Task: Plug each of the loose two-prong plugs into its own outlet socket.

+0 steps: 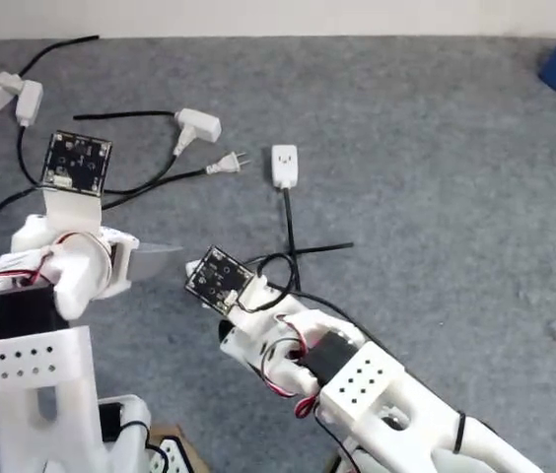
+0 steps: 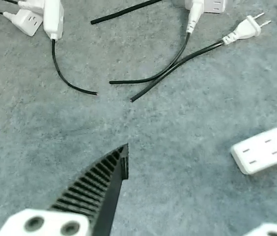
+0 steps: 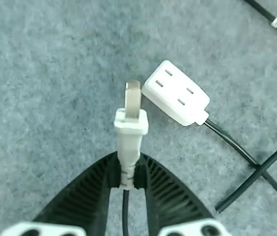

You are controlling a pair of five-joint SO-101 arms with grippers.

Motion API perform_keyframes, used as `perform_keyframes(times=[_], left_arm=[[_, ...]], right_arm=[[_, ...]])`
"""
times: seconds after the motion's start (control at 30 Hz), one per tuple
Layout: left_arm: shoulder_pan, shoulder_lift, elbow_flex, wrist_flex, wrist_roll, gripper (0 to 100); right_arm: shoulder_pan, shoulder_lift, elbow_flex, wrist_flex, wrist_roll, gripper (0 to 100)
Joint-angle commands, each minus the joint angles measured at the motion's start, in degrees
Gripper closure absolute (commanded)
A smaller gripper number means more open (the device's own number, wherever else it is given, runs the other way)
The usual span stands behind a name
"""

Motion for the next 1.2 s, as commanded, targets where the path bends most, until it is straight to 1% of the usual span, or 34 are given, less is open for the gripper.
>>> perform_keyframes(times=[0.0, 0.13, 0.23, 0.4, 0.5, 0.63, 0.9, 1.17], left_arm=[[6.3, -0.7, -1.3, 4.6, 0.6, 50], [12.4, -0.7, 3.4, 4.5, 1.1, 50], [14.0, -0.7, 7.1, 3.3, 3.2, 50], [13.8, -0.7, 16.7, -3.2, 3.1, 50], [11.9, -0.7, 18.7, -5.8, 3.1, 50], [10.3, -0.7, 18.6, -6.9, 3.1, 50], [10.2, -0.7, 18.9, -6.9, 3.1, 50], [9.3, -0.7, 18.5, -7.4, 3.1, 50]], right_arm=[[-0.8, -2.0, -0.5, -1.0, -0.5, 99.1], [-0.9, -2.2, -2.0, 1.5, -2.0, 99.1], [-0.9, -3.3, -4.2, 4.0, -2.4, 99.1], [-0.3, -10.1, -5.2, 8.2, -2.2, 99.1], [1.5, -13.8, -5.2, 10.5, -1.9, 99.1], [2.8, -15.3, -5.7, 13.9, 0.5, 99.1], [2.8, -15.1, -11.7, 20.1, 0.7, 99.1], [2.8, -15.0, -12.7, 22.1, 1.1, 99.1]])
